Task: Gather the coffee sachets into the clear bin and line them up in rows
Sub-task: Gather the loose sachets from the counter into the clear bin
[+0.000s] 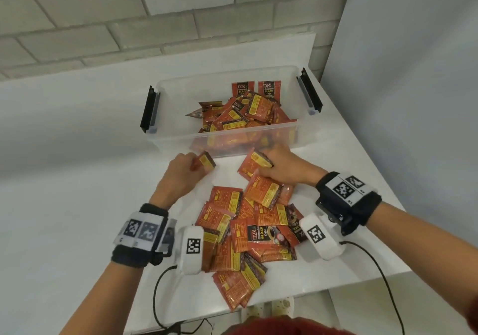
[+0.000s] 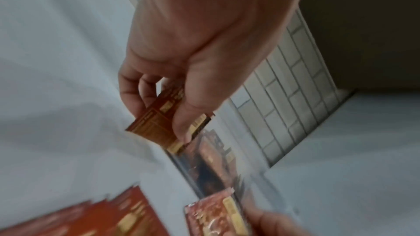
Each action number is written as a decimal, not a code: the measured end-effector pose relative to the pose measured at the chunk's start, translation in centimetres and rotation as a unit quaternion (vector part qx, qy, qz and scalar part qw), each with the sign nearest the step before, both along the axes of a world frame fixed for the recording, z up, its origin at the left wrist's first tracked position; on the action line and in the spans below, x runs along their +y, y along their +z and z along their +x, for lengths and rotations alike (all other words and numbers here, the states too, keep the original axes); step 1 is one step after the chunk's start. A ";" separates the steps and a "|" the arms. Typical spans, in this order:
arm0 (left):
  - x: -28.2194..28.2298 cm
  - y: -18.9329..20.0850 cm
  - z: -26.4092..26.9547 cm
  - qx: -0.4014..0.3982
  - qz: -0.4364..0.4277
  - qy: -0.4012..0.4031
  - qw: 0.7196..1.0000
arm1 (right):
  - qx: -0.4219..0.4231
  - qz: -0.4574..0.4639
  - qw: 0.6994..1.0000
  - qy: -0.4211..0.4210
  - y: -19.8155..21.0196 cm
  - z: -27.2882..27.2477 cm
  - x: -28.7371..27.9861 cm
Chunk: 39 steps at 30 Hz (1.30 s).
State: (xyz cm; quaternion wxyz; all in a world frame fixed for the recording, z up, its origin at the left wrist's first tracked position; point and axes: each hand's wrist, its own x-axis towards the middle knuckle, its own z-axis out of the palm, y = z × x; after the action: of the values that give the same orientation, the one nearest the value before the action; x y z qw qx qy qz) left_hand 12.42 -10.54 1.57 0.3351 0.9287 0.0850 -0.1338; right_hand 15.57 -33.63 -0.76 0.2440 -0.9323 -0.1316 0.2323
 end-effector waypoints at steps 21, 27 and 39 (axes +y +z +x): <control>-0.7 0.0 -2.1 0.018 0.004 -0.220 0.975 | 0.037 -0.008 0.999 -0.006 2.0 -5.6 -4.0; 1.1 2.2 -1.4 0.017 -0.174 -0.101 0.979 | 0.005 -0.040 0.999 -0.027 2.5 -4.5 -5.3; 2.7 2.0 -8.7 0.178 -0.103 -0.127 0.970 | 0.033 -0.063 0.997 -0.018 0.9 -5.0 -6.2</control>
State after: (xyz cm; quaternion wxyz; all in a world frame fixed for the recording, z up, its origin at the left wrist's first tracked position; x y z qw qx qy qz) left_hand 3.69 -7.87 3.59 0.3884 0.8536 0.0102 -0.3469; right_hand 10.53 -39.82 0.09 0.1933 -0.9398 -0.0915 0.2666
